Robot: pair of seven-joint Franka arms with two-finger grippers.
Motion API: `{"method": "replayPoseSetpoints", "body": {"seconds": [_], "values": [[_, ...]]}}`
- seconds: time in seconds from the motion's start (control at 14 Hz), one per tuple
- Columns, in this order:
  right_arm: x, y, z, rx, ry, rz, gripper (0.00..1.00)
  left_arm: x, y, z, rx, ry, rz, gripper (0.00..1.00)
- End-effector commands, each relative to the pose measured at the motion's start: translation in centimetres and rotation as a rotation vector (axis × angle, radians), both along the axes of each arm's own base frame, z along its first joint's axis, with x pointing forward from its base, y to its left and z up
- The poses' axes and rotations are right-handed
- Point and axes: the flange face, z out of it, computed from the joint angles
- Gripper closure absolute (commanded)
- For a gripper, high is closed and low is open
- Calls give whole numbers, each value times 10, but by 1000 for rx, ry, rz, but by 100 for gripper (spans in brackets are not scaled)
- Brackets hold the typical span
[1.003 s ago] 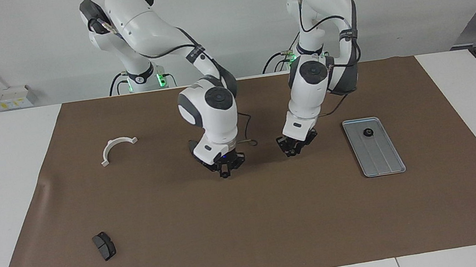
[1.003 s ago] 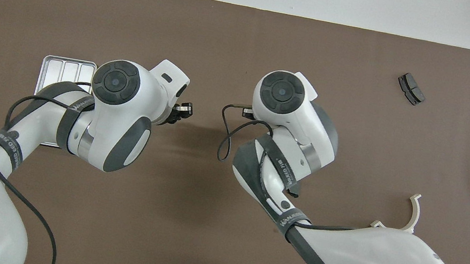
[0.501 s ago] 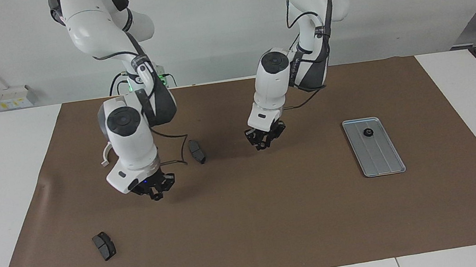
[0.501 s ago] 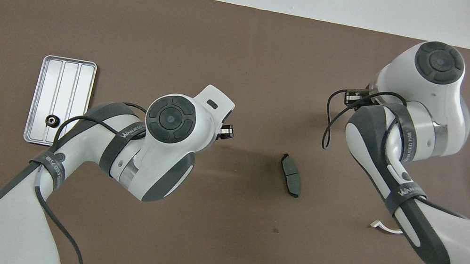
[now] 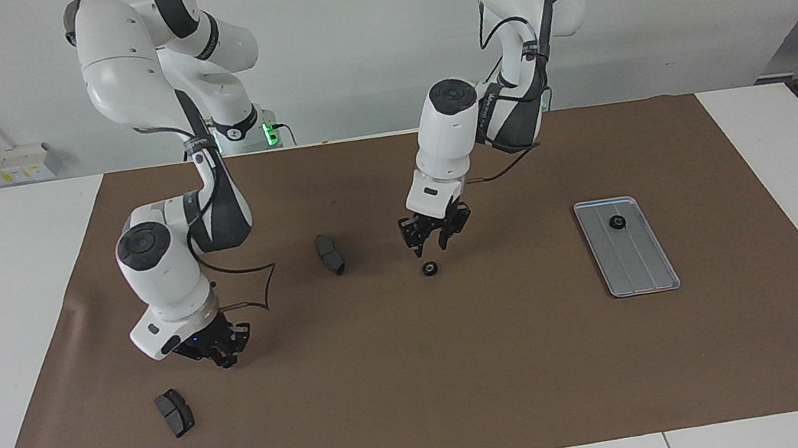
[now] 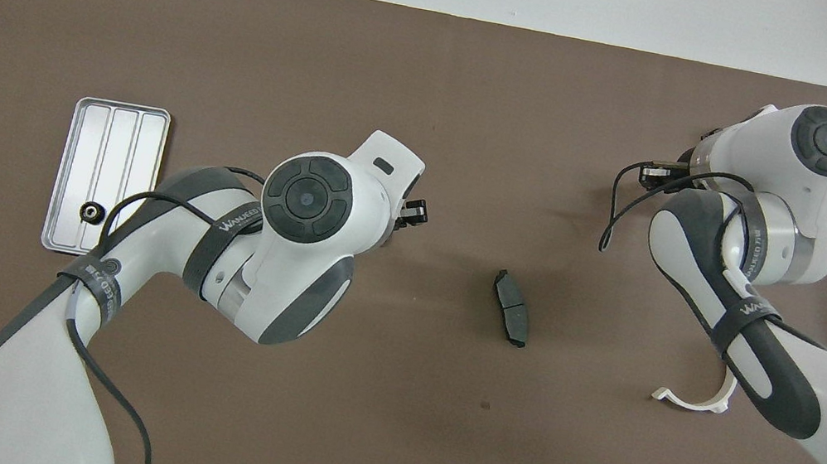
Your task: Place bearing gear from tray to pile
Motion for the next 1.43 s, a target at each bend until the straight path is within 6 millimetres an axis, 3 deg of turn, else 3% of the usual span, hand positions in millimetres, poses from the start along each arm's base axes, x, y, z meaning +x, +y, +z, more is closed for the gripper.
{"method": "replayPoseSetpoints", "body": {"seconds": [0.0,0.14,0.29,0.36,0.5,0.57,0.72,0.86,1.07,1.36], "values": [[3,4,0,53,-20,-14,100,7,-3,3,-20,-4,31,31],[5,8,-6,59,-41,-13,100,21,20,4,-8,3,59,32],[4,9,-9,57,-34,-9,94,49,70,6,14,16,112,32],[4,9,-9,53,-40,-2,47,63,99,7,23,14,113,32],[3,13,-10,45,-40,9,29,81,155,4,59,47,62,32],[3,14,-9,44,-40,10,0,87,182,2,76,69,21,32],[4,18,1,39,-49,18,0,92,228,3,101,100,-70,32],[-4,57,33,26,-46,66,0,88,269,-1,119,151,-193,32],[-22,120,69,20,-13,29,0,75,309,-5,123,174,-299,32],[-66,256,79,52,14,-37,0,59,352,-21,121,184,-343,32]]}}
